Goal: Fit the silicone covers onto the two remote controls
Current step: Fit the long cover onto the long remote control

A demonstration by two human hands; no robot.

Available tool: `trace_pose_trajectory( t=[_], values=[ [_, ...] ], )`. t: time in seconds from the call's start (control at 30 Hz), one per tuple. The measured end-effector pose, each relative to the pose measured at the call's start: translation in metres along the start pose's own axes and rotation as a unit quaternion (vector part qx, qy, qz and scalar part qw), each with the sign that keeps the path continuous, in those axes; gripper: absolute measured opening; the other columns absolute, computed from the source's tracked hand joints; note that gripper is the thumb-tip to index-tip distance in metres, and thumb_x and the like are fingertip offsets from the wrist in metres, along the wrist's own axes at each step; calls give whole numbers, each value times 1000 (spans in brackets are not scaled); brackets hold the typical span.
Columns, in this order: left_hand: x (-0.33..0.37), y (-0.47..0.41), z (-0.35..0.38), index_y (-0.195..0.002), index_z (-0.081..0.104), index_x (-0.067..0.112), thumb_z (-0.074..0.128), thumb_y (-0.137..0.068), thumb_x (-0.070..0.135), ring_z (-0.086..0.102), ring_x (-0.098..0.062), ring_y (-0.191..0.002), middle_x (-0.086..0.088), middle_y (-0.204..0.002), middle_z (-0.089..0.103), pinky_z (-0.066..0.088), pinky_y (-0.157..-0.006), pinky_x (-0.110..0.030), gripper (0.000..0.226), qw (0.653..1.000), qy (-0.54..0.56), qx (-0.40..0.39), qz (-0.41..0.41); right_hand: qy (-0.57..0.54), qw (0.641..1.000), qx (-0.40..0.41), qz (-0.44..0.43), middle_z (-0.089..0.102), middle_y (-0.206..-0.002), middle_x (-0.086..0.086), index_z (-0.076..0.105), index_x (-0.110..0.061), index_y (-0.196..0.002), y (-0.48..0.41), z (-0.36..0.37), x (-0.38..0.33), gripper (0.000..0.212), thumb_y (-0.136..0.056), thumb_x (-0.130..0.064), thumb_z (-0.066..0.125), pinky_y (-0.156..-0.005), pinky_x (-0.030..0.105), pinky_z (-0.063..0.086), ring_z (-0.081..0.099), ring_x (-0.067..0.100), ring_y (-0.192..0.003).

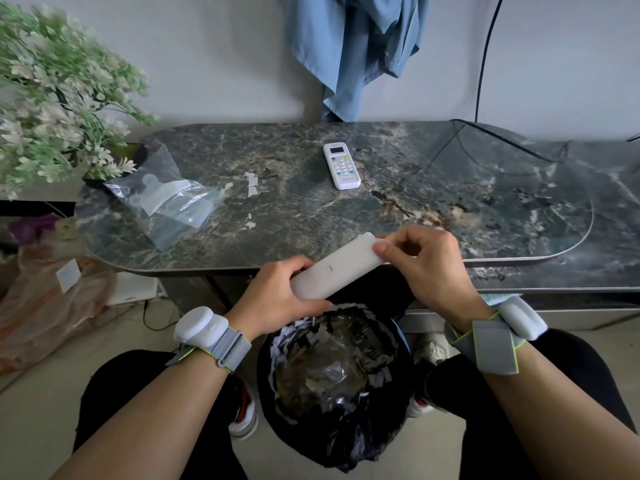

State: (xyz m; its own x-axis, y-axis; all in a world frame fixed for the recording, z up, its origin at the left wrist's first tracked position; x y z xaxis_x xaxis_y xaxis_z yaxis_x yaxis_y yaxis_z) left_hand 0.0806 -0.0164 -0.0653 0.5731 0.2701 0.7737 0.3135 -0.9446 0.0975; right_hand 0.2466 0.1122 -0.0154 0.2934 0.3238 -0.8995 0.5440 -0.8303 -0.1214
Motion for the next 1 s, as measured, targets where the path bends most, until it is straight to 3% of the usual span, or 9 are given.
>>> trace_pose_trajectory(
  t=[0.07, 0.23, 0.33, 0.53, 0.63, 0.73, 0.8, 0.9, 1.0],
  values=[
    [0, 1, 3, -103, 62, 28, 85, -62, 43, 59, -1, -86, 15, -95, 62, 46, -67, -20, 49, 1000, 12, -12, -4, 4, 1000, 8, -2, 74, -81, 4, 71, -12, -75, -1, -3, 0, 12, -82, -21, 74, -65, 27, 52, 67, 15, -70],
    [5, 1, 13, -113, 60, 30, 85, -62, 45, 58, 1, -94, 16, -103, 61, 45, -75, -18, 59, 999, 31, -44, -2, -34, 999, 0, 11, 68, -68, 17, 70, -13, -75, -5, -1, 7, 12, -84, -21, 73, -56, 24, 47, 56, 12, -58],
    [5, 0, 16, -106, 62, 29, 85, -62, 44, 58, 1, -86, 15, -97, 61, 46, -71, -19, 52, 997, 52, -58, -7, -81, 996, -4, 26, 66, -64, 13, 70, -12, -75, -6, 1, 11, 12, -86, -18, 71, -55, 22, 48, 58, 10, -56],
    [-2, -1, 23, -99, 58, 26, 84, -55, 56, 63, -13, -83, 4, -94, 64, 50, -71, -33, 59, 993, 76, -76, -38, -183, 981, 2, 67, 65, -63, 10, 70, -11, -76, -9, 7, 27, 11, -87, -12, 69, -59, 25, 50, 59, 16, -59],
    [-5, 2, 39, -94, 56, 14, 84, -62, 45, 64, -11, -76, 3, -84, 67, 48, -68, -27, 53, 971, 171, -147, -74, -197, 977, 1, 86, 70, -70, 2, 69, -13, -76, -11, 10, 38, 12, -87, -10, 67, -66, 33, 50, 58, 20, -68],
    [-3, 6, 49, -85, 49, 12, 80, -73, 18, 62, -15, -75, -2, -79, 64, 49, -68, -26, 34, 955, 220, -182, -76, -158, 984, -33, 79, 76, -87, -3, 68, -12, -82, -11, 15, 37, 10, -88, -6, 65, -70, 27, 52, 65, 10, -77],
    [-5, 5, 51, -82, 46, 16, 77, -70, 21, 61, -18, -76, -6, -82, 61, 48, -69, -32, 33, 964, 185, -176, -74, -85, 994, -43, 59, 74, -91, -1, 69, -12, -90, -9, 16, 34, 5, -88, -9, 66, -75, 30, 53, 68, 10, -84],
    [-5, 4, 50, -82, 49, 19, 71, -68, 28, 64, -31, -82, -10, -87, 58, 48, -71, -39, 28, 975, 141, -158, -71, 14, 998, -46, 32, 71, -105, -6, 70, -20, -110, -3, 18, 27, 22, -89, -25, 67, -79, 26, 51, 65, 7, -97],
    [-2, 2, 46, -75, 40, 16, 66, -66, 29, 46, -20, -62, -3, -73, 43, 34, -61, -35, 31, 983, 102, -138, -66, 74, 997, -33, 7, 70, -106, -7, 72, -20, -113, 0, 20, 17, 29, -88, -34, 68, -77, 18, 49, 64, 6, -93]
  ],
)
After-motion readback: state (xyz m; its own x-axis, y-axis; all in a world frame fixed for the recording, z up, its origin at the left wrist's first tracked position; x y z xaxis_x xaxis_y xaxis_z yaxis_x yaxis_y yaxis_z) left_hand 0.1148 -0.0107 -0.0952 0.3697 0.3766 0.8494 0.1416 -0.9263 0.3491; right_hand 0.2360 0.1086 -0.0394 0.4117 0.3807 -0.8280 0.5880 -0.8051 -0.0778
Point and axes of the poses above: each hand's wrist, its own y-axis away from the middle knuckle, its own z-axis out of the palm, x = y × z, the point moved 10 cm from there along -y, towards the middle knuckle
